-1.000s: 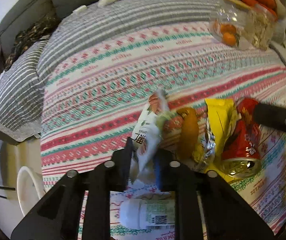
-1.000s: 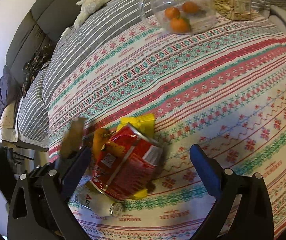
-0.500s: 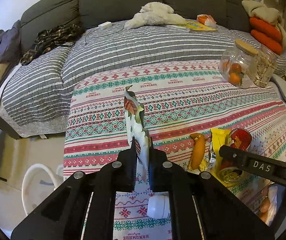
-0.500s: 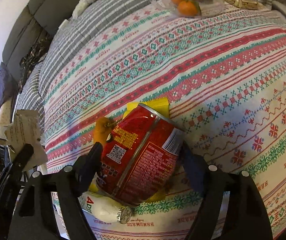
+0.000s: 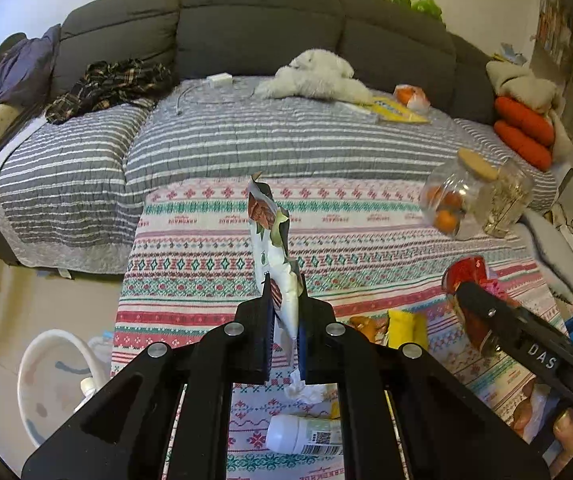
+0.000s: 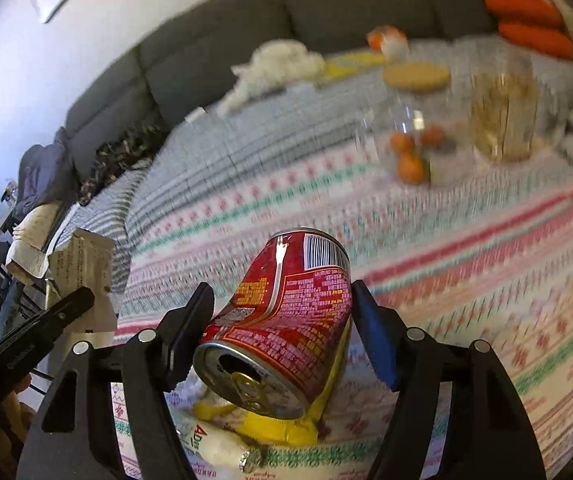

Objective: Collect trash
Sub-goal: 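Carry wrapper and red can to the bin and release both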

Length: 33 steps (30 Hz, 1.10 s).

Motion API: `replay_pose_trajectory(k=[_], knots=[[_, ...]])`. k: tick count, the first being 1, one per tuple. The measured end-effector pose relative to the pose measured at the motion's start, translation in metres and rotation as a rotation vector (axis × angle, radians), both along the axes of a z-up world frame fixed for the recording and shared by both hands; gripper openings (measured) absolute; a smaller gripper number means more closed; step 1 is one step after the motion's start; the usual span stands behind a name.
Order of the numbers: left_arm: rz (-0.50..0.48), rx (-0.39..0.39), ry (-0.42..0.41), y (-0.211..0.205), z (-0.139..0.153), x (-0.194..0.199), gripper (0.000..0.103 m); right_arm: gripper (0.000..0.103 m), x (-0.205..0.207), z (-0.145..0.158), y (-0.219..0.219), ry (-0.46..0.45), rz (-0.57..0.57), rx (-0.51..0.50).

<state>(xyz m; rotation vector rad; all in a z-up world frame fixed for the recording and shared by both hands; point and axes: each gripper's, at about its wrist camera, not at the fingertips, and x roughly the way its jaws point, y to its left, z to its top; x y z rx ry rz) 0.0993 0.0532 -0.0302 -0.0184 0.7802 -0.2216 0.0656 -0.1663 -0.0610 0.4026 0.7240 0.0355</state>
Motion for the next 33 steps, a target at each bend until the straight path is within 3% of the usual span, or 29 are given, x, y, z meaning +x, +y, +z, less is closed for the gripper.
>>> replay_pose_trajectory(k=[5, 16, 26, 33], knots=[[0.013, -0.022, -0.021, 0.005, 0.008, -0.004, 0.008, 0.068, -0.004, 0.012, -0.003, -0.058, 0.017, 0.011], [0.041, -0.04, -0.056, 0.022, 0.018, -0.01, 0.008, 0.068, -0.013, 0.033, 0.021, -0.187, 0.057, -0.114], [0.077, -0.046, -0.093, 0.052, 0.033, -0.027, 0.008, 0.068, -0.031, 0.046, 0.069, -0.285, 0.129, -0.232], [0.123, -0.049, -0.11, 0.084, 0.041, -0.038, 0.008, 0.068, -0.038, 0.049, 0.105, -0.323, 0.195, -0.263]])
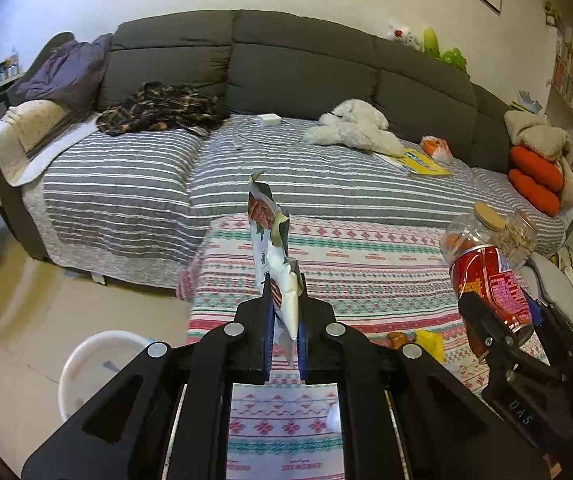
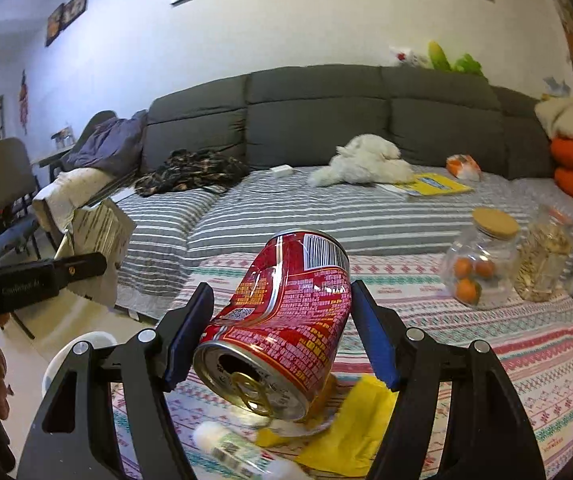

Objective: Collect trash
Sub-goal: 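Carry wrapper and red can to the bin and release both, then move both tools back over the bedspread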

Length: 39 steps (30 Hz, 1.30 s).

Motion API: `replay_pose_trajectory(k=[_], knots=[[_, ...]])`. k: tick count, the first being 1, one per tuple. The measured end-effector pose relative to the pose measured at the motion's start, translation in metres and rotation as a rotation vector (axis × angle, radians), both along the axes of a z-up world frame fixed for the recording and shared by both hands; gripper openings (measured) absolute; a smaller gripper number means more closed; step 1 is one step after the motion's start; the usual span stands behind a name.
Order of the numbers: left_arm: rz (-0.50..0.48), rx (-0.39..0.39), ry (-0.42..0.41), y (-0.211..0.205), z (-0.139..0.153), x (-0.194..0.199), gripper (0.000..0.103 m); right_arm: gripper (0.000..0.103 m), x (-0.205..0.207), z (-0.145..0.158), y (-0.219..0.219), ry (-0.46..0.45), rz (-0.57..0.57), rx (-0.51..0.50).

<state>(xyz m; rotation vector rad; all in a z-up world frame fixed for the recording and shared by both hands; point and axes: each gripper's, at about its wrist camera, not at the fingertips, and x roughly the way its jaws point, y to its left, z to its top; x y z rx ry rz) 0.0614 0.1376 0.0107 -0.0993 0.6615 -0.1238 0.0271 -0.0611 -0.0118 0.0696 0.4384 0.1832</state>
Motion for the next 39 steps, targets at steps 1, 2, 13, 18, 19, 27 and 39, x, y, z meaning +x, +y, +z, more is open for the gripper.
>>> replay_pose_trajectory(k=[1, 2, 13, 18, 19, 27, 39], knots=[[0.008, -0.001, -0.002, 0.005, 0.001, -0.002, 0.008, 0.068, -0.002, 0.0, 0.007, -0.007, 0.013, -0.01], [0.016, -0.002, -0.003, 0.011, 0.002, -0.003, 0.008, 0.068, -0.003, 0.001, 0.014, -0.012, 0.023, -0.019], [0.152, -0.042, -0.024, 0.086, 0.015, -0.023, 0.009, 0.068, -0.01, 0.009, 0.094, -0.045, 0.16, -0.06], [0.243, -0.07, -0.049, 0.132, 0.025, -0.036, 0.008, 0.068, -0.011, 0.014, 0.145, -0.057, 0.244, -0.072], [0.261, -0.08, -0.052, 0.143, 0.026, -0.04, 0.008, 0.068, -0.01, 0.014, 0.153, -0.054, 0.256, -0.069], [0.386, -0.152, -0.068, 0.218, 0.031, -0.066, 0.009, 0.069, -0.001, -0.005, 0.229, 0.03, 0.375, -0.04], [0.402, -0.172, -0.022, 0.256, 0.022, -0.078, 0.009, 0.088, 0.014, -0.011, 0.254, 0.109, 0.275, -0.01]])
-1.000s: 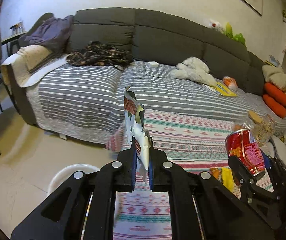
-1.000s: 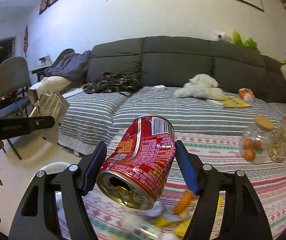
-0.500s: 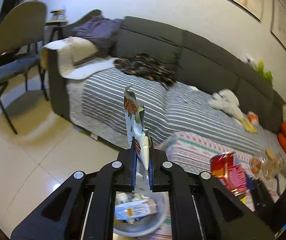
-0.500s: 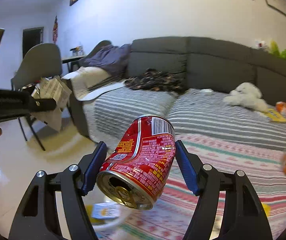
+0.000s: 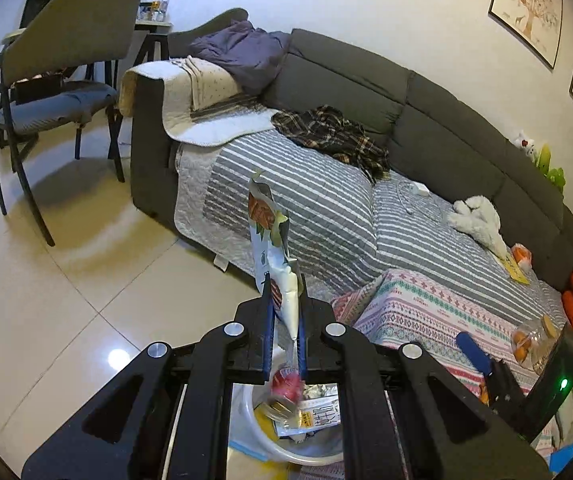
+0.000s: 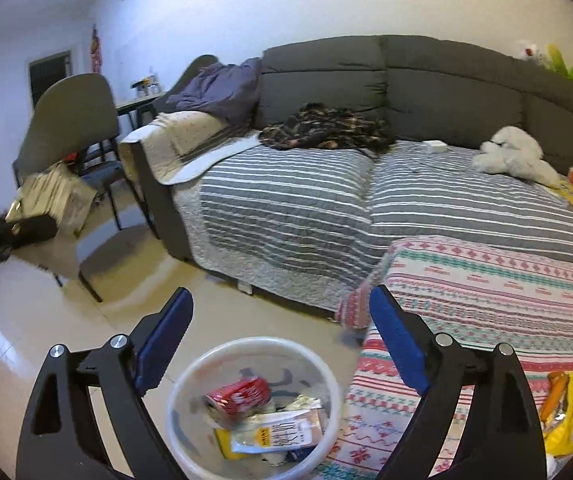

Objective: Collect trash
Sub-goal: 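Move both tools back over the bedspread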

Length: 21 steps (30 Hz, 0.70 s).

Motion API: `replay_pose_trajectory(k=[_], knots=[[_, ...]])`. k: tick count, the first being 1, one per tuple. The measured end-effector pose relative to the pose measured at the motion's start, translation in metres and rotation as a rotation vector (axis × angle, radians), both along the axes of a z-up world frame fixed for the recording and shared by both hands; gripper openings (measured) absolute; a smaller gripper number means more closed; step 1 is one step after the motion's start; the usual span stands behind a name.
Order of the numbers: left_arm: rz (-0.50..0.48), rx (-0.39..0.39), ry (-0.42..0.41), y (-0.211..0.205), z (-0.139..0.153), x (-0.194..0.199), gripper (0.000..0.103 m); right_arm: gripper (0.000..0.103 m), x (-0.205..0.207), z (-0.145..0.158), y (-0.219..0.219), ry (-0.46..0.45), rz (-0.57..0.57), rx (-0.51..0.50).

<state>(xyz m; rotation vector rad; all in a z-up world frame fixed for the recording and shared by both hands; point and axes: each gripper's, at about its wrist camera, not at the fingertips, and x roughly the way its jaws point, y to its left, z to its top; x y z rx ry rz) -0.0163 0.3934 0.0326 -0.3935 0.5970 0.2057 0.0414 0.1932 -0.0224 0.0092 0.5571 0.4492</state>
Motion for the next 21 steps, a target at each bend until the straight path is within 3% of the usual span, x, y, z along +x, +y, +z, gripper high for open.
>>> replay_pose_trajectory(k=[20, 21], knots=[[-0.204, -0.034, 0.105, -0.061, -0.024, 0.031, 0.009, 0.091, 0.002, 0.007, -0.073, 0.007, -0.167, -0.034], [-0.215, -0.034, 0.125, -0.066, -0.028, 0.034, 0.016, 0.091, 0.002, 0.007, -0.078, 0.006, -0.173, -0.035]])
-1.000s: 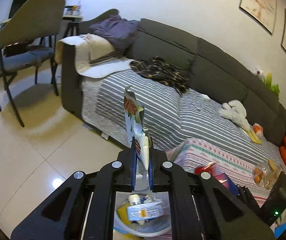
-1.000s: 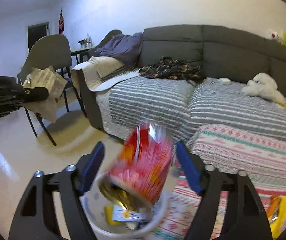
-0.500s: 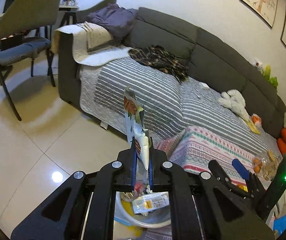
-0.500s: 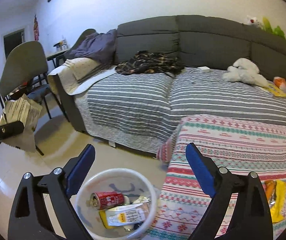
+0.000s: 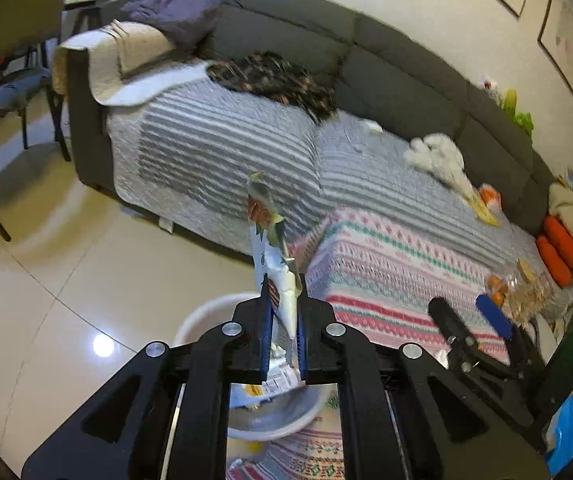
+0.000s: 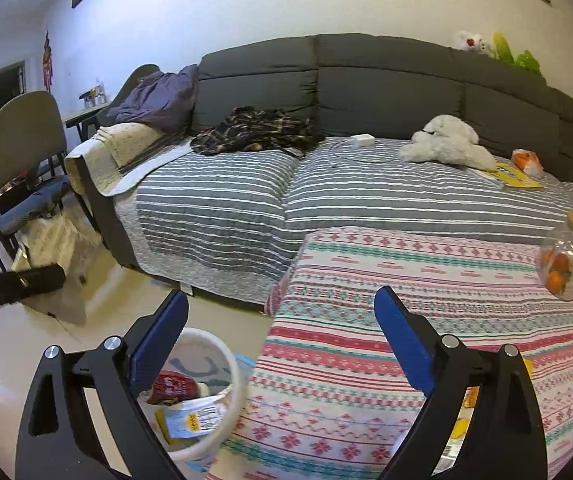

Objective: Collect trash
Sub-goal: 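Move both tools back over the bedspread, then grasp the orange peel with the left gripper while the right grasps the yellow wrapper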

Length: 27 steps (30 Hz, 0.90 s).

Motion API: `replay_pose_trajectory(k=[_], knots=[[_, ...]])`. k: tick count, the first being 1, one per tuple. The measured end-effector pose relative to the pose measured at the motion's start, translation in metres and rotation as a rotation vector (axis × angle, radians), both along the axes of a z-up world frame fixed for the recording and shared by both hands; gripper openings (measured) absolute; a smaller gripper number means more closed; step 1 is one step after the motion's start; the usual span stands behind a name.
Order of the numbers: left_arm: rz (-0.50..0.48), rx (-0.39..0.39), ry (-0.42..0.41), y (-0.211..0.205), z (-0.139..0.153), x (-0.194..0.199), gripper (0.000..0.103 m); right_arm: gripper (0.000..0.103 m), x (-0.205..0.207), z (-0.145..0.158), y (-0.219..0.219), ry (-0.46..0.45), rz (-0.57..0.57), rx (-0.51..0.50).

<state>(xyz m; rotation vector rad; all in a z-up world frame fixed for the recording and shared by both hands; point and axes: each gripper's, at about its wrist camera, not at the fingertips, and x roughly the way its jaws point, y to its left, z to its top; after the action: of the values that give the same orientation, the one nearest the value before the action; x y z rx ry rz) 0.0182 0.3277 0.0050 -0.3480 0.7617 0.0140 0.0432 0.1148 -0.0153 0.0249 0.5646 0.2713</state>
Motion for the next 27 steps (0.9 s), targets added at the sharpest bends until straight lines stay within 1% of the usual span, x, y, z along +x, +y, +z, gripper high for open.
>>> replay_pose_trajectory(k=[1, 3, 5, 7, 11, 14, 15, 16, 18, 21, 22, 24, 27], knots=[[-0.011, -0.001, 0.019, -0.004, -0.003, 0.003, 0.032, 0.091, 0.0, 0.0, -0.003, -0.001, -0.004, -0.001], [-0.017, 0.0, 0.036, -0.008, -0.007, 0.007, 0.047, 0.091, 0.0, 0.0, -0.011, -0.003, -0.011, -0.003], [-0.019, 0.008, 0.044, -0.015, -0.009, 0.01, 0.049, 0.091, 0.001, 0.0, -0.019, -0.005, -0.02, -0.004], [-0.017, 0.011, 0.047, -0.02, -0.009, 0.012, 0.056, 0.093, 0.002, 0.0, -0.028, -0.004, -0.032, -0.003], [-0.023, 0.032, 0.048, -0.033, -0.009, 0.016, 0.058, 0.094, 0.003, -0.001, -0.044, -0.006, -0.055, -0.004], [-0.015, 0.099, 0.037, -0.05, -0.008, 0.017, 0.066, 0.095, 0.004, -0.001, -0.056, -0.007, -0.074, -0.011], [-0.008, 0.125, 0.033, -0.057, -0.008, 0.019, 0.07, 0.095, 0.005, -0.001, -0.061, -0.008, -0.081, -0.012], [0.001, 0.158, 0.027, -0.063, -0.007, 0.018, 0.077, 0.095, 0.005, -0.001, -0.067, -0.009, -0.091, -0.014], [0.017, 0.227, 0.003, -0.078, -0.005, 0.016, 0.087, 0.096, 0.005, 0.0, -0.076, -0.013, -0.11, -0.016], [0.011, 0.303, -0.025, -0.102, -0.004, 0.017, 0.09, 0.096, 0.005, 0.001, -0.091, -0.015, -0.14, -0.025], [0.014, 0.319, -0.032, -0.107, -0.005, 0.017, 0.092, 0.096, 0.005, 0.0, -0.097, -0.014, -0.151, -0.034], [0.023, 0.357, -0.046, -0.122, -0.006, 0.018, 0.092, 0.096, 0.005, 0.0, -0.107, -0.009, -0.165, -0.043], [0.036, 0.388, -0.064, -0.141, -0.008, 0.018, 0.093, 0.096, 0.004, -0.002, -0.122, -0.003, -0.187, -0.052]])
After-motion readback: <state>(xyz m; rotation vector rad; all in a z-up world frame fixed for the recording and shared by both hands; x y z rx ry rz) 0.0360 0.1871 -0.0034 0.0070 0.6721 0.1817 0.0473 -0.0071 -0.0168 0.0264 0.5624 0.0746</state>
